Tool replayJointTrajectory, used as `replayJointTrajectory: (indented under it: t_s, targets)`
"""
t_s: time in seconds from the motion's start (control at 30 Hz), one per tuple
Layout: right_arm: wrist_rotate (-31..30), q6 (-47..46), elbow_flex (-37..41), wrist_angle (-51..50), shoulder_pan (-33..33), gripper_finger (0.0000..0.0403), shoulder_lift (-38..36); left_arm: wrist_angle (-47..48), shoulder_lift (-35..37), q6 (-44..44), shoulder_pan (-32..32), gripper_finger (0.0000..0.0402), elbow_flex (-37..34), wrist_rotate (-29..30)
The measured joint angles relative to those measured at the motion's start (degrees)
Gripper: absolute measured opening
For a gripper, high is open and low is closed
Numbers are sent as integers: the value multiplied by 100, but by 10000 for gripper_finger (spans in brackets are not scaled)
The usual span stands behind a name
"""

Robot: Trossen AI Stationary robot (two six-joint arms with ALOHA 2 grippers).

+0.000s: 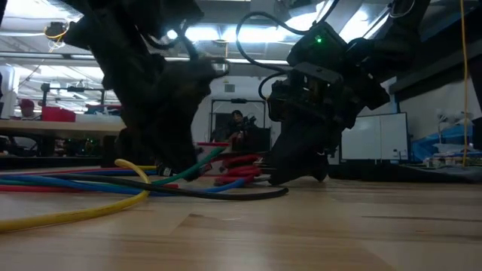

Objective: Coil cords
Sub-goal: Coil the orange wire on the spool, then return to Home Position

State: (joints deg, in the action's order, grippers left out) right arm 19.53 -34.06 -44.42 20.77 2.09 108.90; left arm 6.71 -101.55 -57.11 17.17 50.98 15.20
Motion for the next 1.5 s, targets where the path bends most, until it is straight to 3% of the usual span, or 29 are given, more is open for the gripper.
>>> replayJointTrajectory:
  t_s: [0.3,0.5,0.77,1.03,1.27,1.5]
  targets:
    - [451,138,16,-319,-152,186,-170,1230,446,-335,204,14,-9,93]
    - [580,448,55,-1230,-482,186,-844,2011,1436,-71,465,2,-7,961]
    - [-217,1145,39,-2019,-586,186,-2171,2759,3045,870,717,3,-7,2032]
    - [-553,1545,26,-2318,-588,186,-3664,3534,4462,1745,1018,3,-7,2811]
    - [-1188,1812,26,-2950,-586,186,-5021,3593,5507,2461,1173,3,-301,2929]
    - [-1863,1953,97,-3624,-586,186,-6239,2724,6559,2610,1173,3,-1443,2922]
